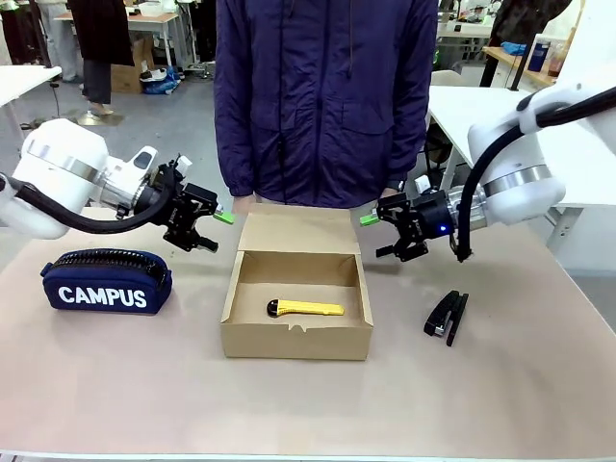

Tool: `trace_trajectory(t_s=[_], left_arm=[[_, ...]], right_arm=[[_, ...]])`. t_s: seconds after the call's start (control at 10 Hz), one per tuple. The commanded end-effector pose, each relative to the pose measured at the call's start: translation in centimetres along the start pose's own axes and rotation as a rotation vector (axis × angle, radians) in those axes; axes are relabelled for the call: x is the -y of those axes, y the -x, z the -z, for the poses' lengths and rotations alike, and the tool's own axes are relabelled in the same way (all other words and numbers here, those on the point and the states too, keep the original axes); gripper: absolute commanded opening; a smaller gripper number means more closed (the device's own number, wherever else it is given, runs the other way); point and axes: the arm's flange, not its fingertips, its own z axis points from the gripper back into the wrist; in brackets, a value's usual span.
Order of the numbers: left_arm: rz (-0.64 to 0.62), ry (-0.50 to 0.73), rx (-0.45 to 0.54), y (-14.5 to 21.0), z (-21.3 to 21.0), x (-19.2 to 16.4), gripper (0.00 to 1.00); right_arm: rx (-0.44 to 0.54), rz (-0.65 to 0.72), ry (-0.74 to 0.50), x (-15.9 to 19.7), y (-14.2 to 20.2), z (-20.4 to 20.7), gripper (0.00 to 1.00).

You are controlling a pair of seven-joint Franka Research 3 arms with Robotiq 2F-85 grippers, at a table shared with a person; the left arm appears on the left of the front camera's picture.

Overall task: Pack the item into the box.
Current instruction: Close the Mailer Box.

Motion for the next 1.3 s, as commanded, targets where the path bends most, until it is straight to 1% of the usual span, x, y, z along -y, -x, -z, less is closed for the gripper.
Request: trace_trajectory(t_s=[0.0, 0.1, 0.2, 0.4, 0.6, 0.9, 1.1, 1.2], left_arm=[[0.039, 0.092, -0.030, -0.9, 1.3, -0.4, 1.00], [0.022, 0.122, -0.059, -1.3, 2.2, -1.0, 1.00], [0.004, 0.156, -0.068, -1.9, 3.0, -1.8, 1.00], [0.012, 0.238, -0.057, -2.4, 4.2, -2.4, 1.00], [0.022, 0.315, -0.047, -2.8, 5.0, -2.9, 1.00], [0.018, 0.349, -0.043, -2.9, 5.3, -3.1, 1.00], [0.026, 0.359, -0.039, -2.9, 5.2, -3.2, 0.95], [0.018, 0.355, -0.040, -3.0, 5.2, -3.3, 0.86]], right_arm=[[-0.029, 0.005, -0.089, 0.2, -1.5, 1.9, 1.00], [-0.046, 0.027, -0.129, 0.4, -1.8, 2.4, 1.00], [-0.061, 0.052, -0.174, 0.5, -2.0, 3.0, 1.00], [-0.080, 0.082, -0.221, 0.4, -2.2, 3.7, 1.00], [-0.111, 0.106, -0.237, 0.7, -2.4, 4.3, 1.00], [-0.122, 0.100, -0.267, 1.0, -2.3, 4.4, 1.00], [-0.125, 0.097, -0.264, 1.0, -2.2, 4.5, 1.00], [-0.126, 0.099, -0.264, 1.0, -2.2, 4.5, 1.00]])
